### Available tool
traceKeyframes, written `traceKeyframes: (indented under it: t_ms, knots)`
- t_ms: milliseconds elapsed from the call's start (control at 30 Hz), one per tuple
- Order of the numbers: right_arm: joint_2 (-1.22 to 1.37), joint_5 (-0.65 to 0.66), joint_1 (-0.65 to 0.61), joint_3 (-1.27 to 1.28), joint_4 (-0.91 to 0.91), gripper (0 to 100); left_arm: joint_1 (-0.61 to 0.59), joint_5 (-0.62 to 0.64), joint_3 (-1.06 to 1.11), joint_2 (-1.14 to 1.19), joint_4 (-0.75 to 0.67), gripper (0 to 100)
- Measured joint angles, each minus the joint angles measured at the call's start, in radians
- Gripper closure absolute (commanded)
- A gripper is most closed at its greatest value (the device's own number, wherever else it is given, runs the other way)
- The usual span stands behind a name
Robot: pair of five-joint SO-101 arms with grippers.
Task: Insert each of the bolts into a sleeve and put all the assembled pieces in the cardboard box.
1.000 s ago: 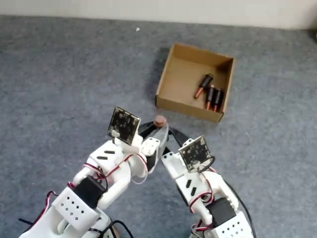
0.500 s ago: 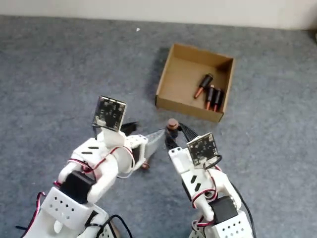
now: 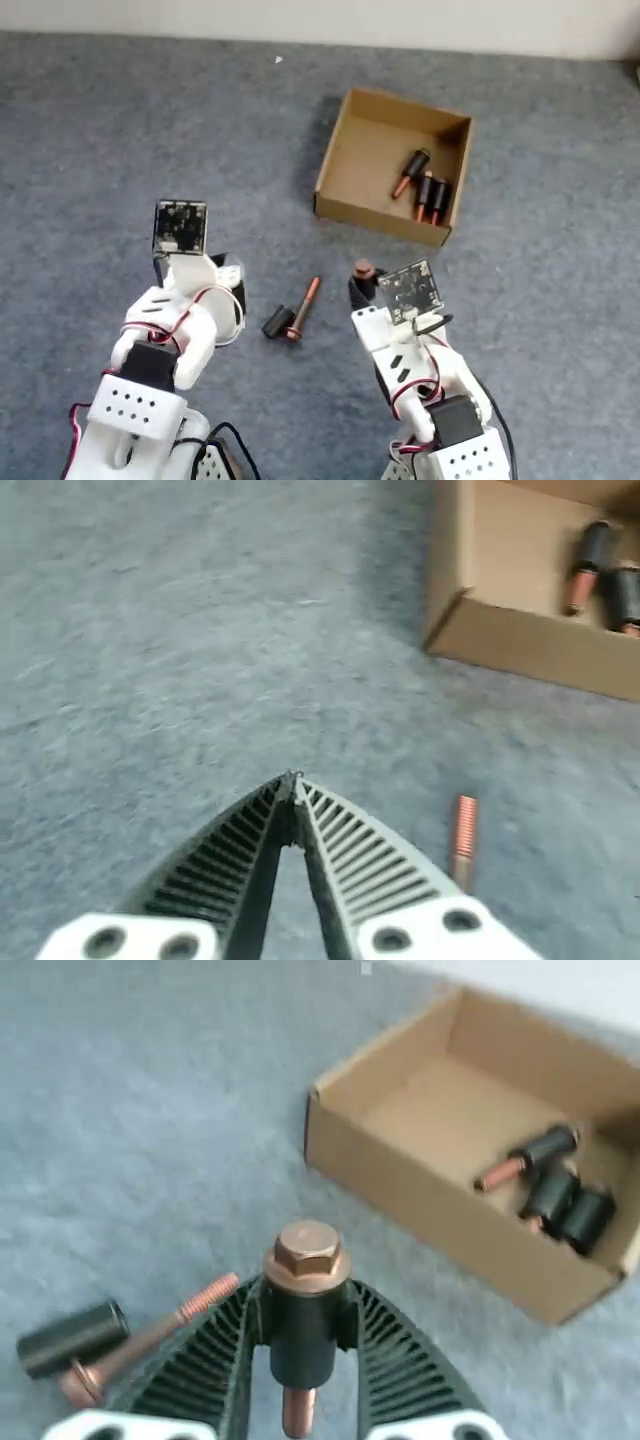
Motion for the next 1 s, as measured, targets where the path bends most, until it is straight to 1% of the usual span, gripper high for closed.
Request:
traceKeyframes:
  t_ms: [100,233,367,500,633,867,1000]
  knots:
    - [0.0,0.0,0.011,-0.031,0.044,99.5,-0.04,0.0,0.084,0.0,-0.101,99]
    - [0.032,0.0,0.009,-0.121,0.055,99.5,-0.103,0.0,0.184,0.0,-0.241,99]
    - [0.212,0.0,0.009,-0.244,0.055,99.5,-0.166,0.0,0.259,0.0,-0.382,99]
    - [0.48,0.0,0.026,-0.419,-0.015,99.5,-0.189,0.0,0.29,0.0,-0.48,99]
    - [0.787,0.0,0.092,-0.638,-0.089,99.5,-0.187,0.0,0.292,0.0,-0.512,99]
    - [1.321,0.0,0.236,-1.036,-0.161,99.5,-0.187,0.0,0.293,0.0,-0.512,99]
    - [1.583,0.0,0.276,-1.235,-0.181,99.2,-0.187,0.0,0.293,0.0,-0.512,99]
